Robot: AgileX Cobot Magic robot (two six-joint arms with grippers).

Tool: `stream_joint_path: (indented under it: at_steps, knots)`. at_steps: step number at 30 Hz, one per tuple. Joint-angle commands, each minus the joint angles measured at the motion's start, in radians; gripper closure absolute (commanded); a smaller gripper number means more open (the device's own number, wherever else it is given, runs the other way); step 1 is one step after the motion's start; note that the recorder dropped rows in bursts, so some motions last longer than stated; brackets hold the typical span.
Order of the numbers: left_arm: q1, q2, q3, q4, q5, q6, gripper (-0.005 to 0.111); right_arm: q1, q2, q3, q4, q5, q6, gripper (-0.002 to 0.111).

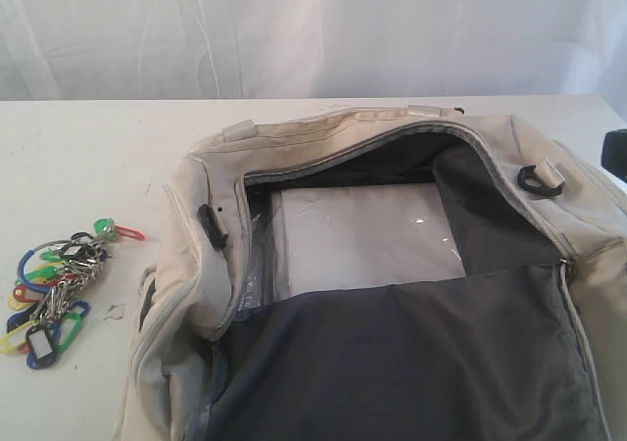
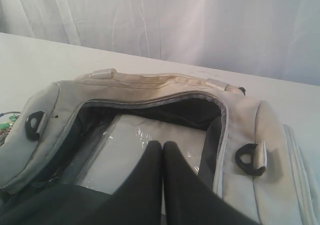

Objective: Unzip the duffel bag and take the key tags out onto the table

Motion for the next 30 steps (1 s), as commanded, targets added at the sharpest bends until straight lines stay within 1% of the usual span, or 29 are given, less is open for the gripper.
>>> stream_joint_path:
  at_steps: [1,17,19,20,23,30]
  knots:
    - [-0.002,-0.005,0.085,-0.011,-0.005,-0.002,0.107,0.000,-0.005,0.004,-0.007,-0.011,-0.001,0.108]
    - [-0.002,-0.005,0.085,-0.001,-0.015,-0.002,0.107,0.000,-0.005,0.004,-0.007,-0.011,-0.001,0.108]
    - [-0.002,-0.005,0.085,0.025,-0.070,-0.002,0.107,0.000,-0.005,0.004,-0.007,-0.011,-0.001,0.108]
    - [-0.002,-0.005,0.085,0.065,-0.089,-0.002,0.107,0.000,-0.005,0.004,-0.007,-0.011,-0.001,0.108]
    - [-0.002,-0.005,0.085,0.167,-0.103,-0.002,0.107,0.000,-0.005,0.004,-0.007,-0.011,-0.001,0.108]
    - [-0.002,-0.005,0.085,0.169,-0.103,-0.002,0.107,0.000,-0.005,0.004,-0.007,-0.011,-0.001,0.108]
